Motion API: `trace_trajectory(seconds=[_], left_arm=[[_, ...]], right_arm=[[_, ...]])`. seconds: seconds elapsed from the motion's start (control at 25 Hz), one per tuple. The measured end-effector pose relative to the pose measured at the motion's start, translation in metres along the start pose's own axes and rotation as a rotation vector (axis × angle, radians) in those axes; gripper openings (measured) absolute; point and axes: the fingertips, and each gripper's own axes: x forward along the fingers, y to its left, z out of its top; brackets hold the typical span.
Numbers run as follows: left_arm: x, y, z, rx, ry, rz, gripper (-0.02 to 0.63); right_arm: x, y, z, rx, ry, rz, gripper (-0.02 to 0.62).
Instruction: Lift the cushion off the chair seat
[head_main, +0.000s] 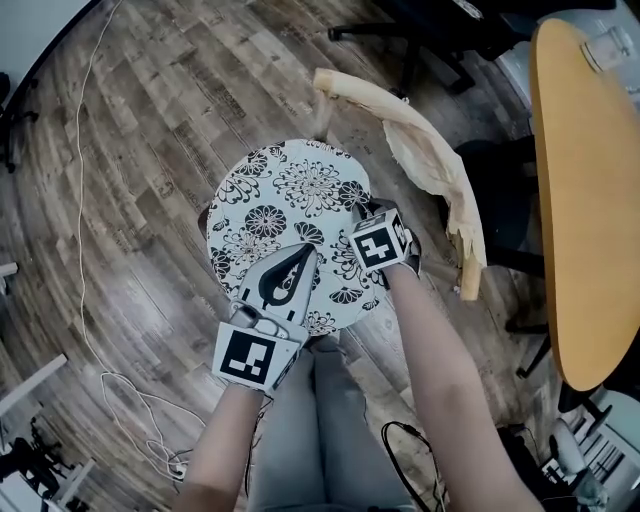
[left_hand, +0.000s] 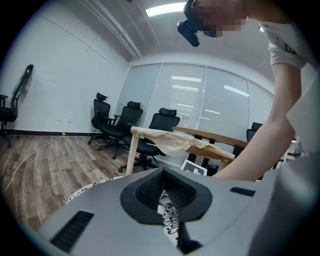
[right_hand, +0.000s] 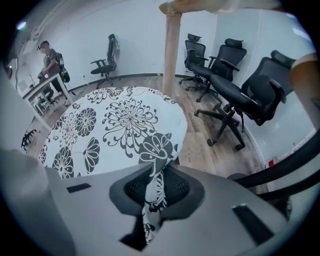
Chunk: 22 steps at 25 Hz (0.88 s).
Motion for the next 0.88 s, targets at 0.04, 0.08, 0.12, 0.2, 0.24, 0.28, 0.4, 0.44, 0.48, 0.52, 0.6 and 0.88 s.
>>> trace_trajectory(seconds=[0.04,0.08,0.12,0.2,0.24,0.28,0.4,0.44,0.48,0.52,0.6,0.88], left_arm=[[0.000,-0.001,0.001,0.003,0.001,0.001,0.002],[0.001,-0.002,0.001,0.004,0.002,0.003,0.002],[0.003,-0.004,0.003,0.004,0.001,0.005,0.002],[0.005,-0.004,0.006,0.002,-0.001,0.014,0.002],[0.005,-0.004,0.008,0.000,-0.003,0.019,0.002],[0.004,-0.003,0.010,-0.003,-0.007,0.024,0.002],[0.001,-0.002,0.015,-0.009,-0.015,0.041,0.002],[0.000,-0.002,0.017,-0.010,-0.018,0.046,0.002],[-0.002,-0.003,0.019,-0.011,-0.021,0.051,0.002],[-0.003,-0.003,0.021,-0.012,-0.024,0.056,0.002],[-0.005,-0.004,0.025,-0.011,-0.032,0.066,0.002],[-0.014,-0.007,0.041,-0.011,-0.050,0.090,0.002]], right_arm=[[-0.002,0.001,0.000,-0.007,0.000,-0.009,0.046],[-0.003,0.001,-0.001,-0.002,0.000,-0.008,0.046],[-0.003,0.000,-0.002,0.008,-0.002,-0.003,0.044],[-0.006,-0.001,-0.004,0.018,-0.002,0.013,0.044],[-0.008,0.000,-0.004,0.017,-0.004,0.018,0.043],[-0.010,0.000,-0.004,0.015,-0.008,0.021,0.043],[-0.019,0.002,-0.001,0.022,-0.028,0.034,0.043],[-0.023,0.002,0.001,0.021,-0.036,0.038,0.043],[-0.028,0.003,0.003,0.017,-0.046,0.039,0.043],[-0.032,0.004,0.006,0.013,-0.057,0.040,0.043],[-0.041,0.007,0.010,0.011,-0.076,0.043,0.043],[-0.067,0.015,0.017,0.020,-0.118,0.056,0.043]])
